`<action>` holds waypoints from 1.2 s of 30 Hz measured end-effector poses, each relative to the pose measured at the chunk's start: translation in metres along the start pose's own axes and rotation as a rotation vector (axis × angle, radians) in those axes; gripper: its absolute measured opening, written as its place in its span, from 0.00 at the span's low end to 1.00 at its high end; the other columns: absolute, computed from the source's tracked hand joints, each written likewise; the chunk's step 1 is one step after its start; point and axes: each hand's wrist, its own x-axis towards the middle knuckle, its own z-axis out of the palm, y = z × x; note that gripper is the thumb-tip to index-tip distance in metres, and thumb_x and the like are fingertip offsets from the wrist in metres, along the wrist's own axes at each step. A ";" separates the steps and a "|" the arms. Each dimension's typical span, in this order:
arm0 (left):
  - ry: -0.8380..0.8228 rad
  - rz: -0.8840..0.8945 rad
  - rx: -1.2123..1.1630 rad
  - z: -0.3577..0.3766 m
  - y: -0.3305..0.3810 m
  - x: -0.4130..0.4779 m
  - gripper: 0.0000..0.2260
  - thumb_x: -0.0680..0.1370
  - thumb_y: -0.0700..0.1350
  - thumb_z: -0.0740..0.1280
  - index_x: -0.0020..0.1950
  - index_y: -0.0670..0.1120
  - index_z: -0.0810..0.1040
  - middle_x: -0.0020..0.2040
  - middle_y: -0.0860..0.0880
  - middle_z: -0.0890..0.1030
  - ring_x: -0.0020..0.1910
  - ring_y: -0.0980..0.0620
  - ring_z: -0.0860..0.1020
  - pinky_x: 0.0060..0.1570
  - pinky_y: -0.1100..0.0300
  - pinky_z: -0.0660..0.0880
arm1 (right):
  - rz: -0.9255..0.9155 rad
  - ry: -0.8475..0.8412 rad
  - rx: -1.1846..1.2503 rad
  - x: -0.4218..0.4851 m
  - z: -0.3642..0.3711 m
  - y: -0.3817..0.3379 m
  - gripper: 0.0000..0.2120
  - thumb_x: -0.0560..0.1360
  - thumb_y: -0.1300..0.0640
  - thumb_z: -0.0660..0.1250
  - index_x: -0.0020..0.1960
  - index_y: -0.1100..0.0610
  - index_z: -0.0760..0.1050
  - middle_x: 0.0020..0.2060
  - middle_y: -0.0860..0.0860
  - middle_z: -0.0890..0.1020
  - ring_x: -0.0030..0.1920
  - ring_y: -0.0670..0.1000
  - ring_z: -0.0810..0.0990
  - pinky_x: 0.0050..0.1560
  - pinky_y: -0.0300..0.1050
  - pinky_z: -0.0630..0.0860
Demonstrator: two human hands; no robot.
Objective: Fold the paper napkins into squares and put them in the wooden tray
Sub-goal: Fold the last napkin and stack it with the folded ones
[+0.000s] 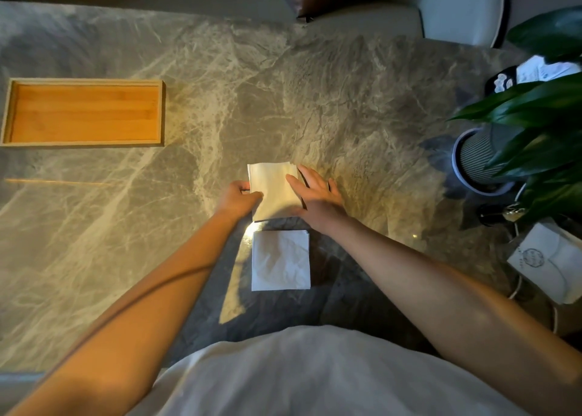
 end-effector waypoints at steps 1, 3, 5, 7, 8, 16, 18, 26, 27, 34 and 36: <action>0.009 0.008 0.051 0.001 -0.002 -0.001 0.08 0.73 0.40 0.67 0.51 0.40 0.78 0.40 0.45 0.78 0.41 0.47 0.76 0.45 0.57 0.73 | -0.001 0.004 0.006 -0.001 0.000 0.000 0.33 0.77 0.49 0.64 0.77 0.47 0.53 0.78 0.48 0.47 0.78 0.49 0.44 0.76 0.60 0.44; 0.039 0.031 0.123 0.003 -0.004 -0.004 0.08 0.73 0.41 0.68 0.50 0.41 0.76 0.41 0.46 0.76 0.43 0.48 0.74 0.40 0.58 0.70 | 0.004 0.006 0.010 -0.001 -0.001 -0.002 0.33 0.76 0.50 0.65 0.77 0.47 0.53 0.78 0.48 0.47 0.78 0.49 0.44 0.76 0.60 0.44; 0.051 0.043 0.170 0.007 -0.001 -0.006 0.14 0.73 0.43 0.68 0.56 0.40 0.73 0.49 0.44 0.74 0.45 0.47 0.73 0.42 0.58 0.69 | 0.010 0.000 0.005 -0.001 -0.001 -0.003 0.34 0.76 0.50 0.66 0.77 0.47 0.53 0.78 0.48 0.47 0.78 0.49 0.45 0.76 0.60 0.44; 0.012 0.017 0.091 0.009 0.002 -0.008 0.18 0.74 0.44 0.67 0.61 0.40 0.71 0.60 0.40 0.70 0.52 0.44 0.75 0.51 0.54 0.74 | 0.011 -0.003 -0.004 -0.001 0.000 -0.003 0.34 0.76 0.50 0.66 0.77 0.46 0.53 0.78 0.48 0.47 0.78 0.49 0.44 0.76 0.60 0.45; -0.004 0.003 0.055 0.010 0.003 -0.010 0.19 0.74 0.44 0.67 0.63 0.41 0.70 0.63 0.40 0.66 0.55 0.44 0.74 0.56 0.50 0.75 | 0.013 -0.005 -0.006 0.000 0.000 -0.003 0.34 0.76 0.50 0.66 0.77 0.46 0.52 0.78 0.48 0.47 0.78 0.49 0.44 0.76 0.60 0.45; 0.104 0.063 -0.026 0.005 0.002 -0.010 0.18 0.73 0.38 0.69 0.60 0.39 0.70 0.54 0.44 0.68 0.51 0.48 0.71 0.56 0.55 0.71 | 0.027 -0.020 -0.028 0.001 0.002 -0.003 0.35 0.76 0.52 0.66 0.77 0.45 0.51 0.78 0.48 0.46 0.78 0.49 0.43 0.75 0.58 0.46; 0.142 0.016 -0.209 0.004 0.003 -0.010 0.20 0.72 0.36 0.69 0.61 0.38 0.69 0.53 0.43 0.73 0.51 0.45 0.75 0.51 0.53 0.74 | 0.025 -0.014 -0.020 0.001 0.002 -0.003 0.35 0.76 0.52 0.66 0.77 0.45 0.51 0.78 0.47 0.46 0.78 0.49 0.44 0.75 0.58 0.46; 0.123 -0.013 -0.252 0.016 0.017 -0.013 0.17 0.73 0.32 0.56 0.58 0.42 0.74 0.51 0.39 0.79 0.45 0.43 0.77 0.30 0.60 0.69 | 0.018 -0.022 0.033 0.002 0.004 -0.004 0.35 0.75 0.55 0.67 0.77 0.46 0.52 0.78 0.48 0.45 0.78 0.50 0.42 0.76 0.62 0.43; 0.120 0.013 -0.242 0.016 0.018 -0.015 0.17 0.73 0.32 0.55 0.59 0.43 0.74 0.50 0.41 0.79 0.45 0.44 0.77 0.31 0.60 0.69 | 0.026 -0.025 0.076 0.002 0.003 -0.005 0.35 0.76 0.55 0.67 0.77 0.46 0.52 0.78 0.48 0.45 0.78 0.50 0.42 0.76 0.62 0.42; -0.055 0.074 -0.453 0.000 0.018 -0.050 0.15 0.76 0.31 0.55 0.57 0.43 0.75 0.39 0.46 0.79 0.33 0.53 0.76 0.26 0.66 0.74 | 0.239 0.154 1.048 -0.016 -0.011 -0.015 0.23 0.79 0.60 0.64 0.71 0.63 0.64 0.66 0.61 0.73 0.62 0.54 0.75 0.63 0.49 0.73; -0.123 0.060 -0.477 -0.005 0.012 -0.060 0.14 0.77 0.33 0.55 0.57 0.43 0.76 0.34 0.48 0.79 0.27 0.55 0.74 0.22 0.67 0.71 | 0.322 0.112 1.185 -0.029 -0.012 -0.014 0.16 0.80 0.60 0.61 0.65 0.65 0.71 0.54 0.58 0.79 0.46 0.45 0.80 0.46 0.38 0.77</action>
